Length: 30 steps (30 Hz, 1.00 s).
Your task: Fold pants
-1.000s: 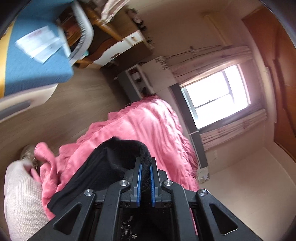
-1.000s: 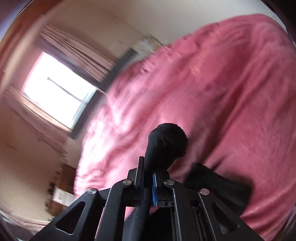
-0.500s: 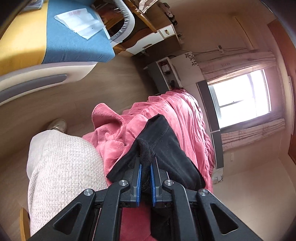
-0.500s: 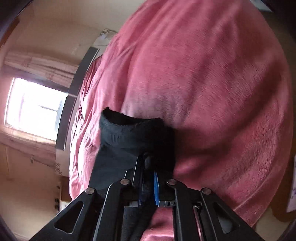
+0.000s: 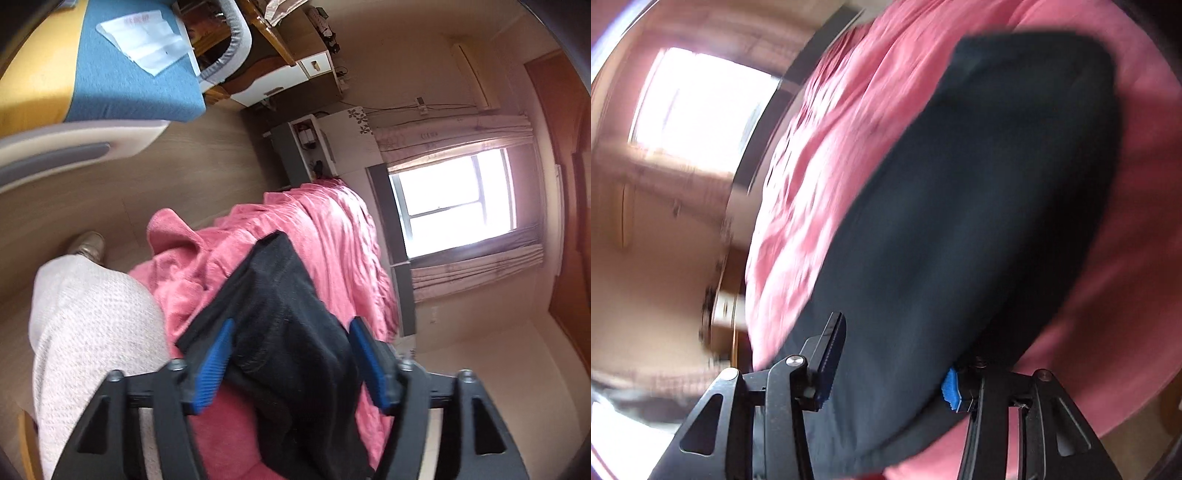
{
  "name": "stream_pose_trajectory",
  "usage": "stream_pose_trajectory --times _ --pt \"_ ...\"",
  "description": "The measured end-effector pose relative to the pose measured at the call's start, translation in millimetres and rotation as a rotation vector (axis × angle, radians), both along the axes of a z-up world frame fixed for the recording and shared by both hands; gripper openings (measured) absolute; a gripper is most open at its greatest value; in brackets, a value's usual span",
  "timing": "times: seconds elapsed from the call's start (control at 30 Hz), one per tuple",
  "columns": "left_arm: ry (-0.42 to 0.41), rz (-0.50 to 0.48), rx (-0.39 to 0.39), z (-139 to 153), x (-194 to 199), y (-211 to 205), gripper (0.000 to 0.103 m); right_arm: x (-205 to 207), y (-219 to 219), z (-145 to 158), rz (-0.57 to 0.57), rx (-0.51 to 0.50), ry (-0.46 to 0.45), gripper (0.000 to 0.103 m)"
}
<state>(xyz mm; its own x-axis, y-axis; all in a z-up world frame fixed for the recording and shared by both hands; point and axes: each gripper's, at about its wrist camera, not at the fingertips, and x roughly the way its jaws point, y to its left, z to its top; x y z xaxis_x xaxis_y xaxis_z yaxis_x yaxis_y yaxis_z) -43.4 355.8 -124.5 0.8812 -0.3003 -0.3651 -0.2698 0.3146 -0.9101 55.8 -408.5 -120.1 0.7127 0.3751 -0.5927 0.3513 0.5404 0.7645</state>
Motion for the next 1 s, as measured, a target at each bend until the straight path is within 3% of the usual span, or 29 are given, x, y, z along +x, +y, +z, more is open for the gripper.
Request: stream_pose_trajectory --times 0.2,0.37,0.53,0.57,0.6,0.63,0.67,0.73,0.9,1.0 --pt "0.010 -0.029 0.057 11 6 -3 0.073 13 110 -16 0.315 0.062 0.036 0.049" --pt "0.042 -0.057 0.119 13 16 -5 0.077 9 189 -33 0.547 0.192 0.045 0.053" --pt "0.083 -0.093 0.121 10 36 1 0.073 21 231 -45 0.583 0.256 0.038 0.053" --pt "0.086 -0.098 0.109 10 39 3 0.069 20 237 -49 0.580 0.275 0.050 0.048" --pt "0.082 -0.102 0.105 11 41 4 0.056 24 240 -51 0.579 0.281 0.057 0.040" --pt "0.088 -0.103 0.122 12 42 5 0.030 21 244 -51 0.585 0.266 0.053 0.017" --pt "0.105 -0.105 0.167 16 44 5 0.015 22 248 -48 0.592 0.228 0.046 0.007" --pt "0.095 -0.123 0.234 28 44 5 0.010 24 244 -36 0.577 0.215 -0.017 0.007" --pt "-0.052 -0.209 0.311 73 38 -1 0.008 18 219 17 0.539 0.294 -0.224 0.007" --pt "-0.078 -0.248 0.383 84 25 -5 0.008 10 212 28 0.597 0.262 -0.252 0.007"
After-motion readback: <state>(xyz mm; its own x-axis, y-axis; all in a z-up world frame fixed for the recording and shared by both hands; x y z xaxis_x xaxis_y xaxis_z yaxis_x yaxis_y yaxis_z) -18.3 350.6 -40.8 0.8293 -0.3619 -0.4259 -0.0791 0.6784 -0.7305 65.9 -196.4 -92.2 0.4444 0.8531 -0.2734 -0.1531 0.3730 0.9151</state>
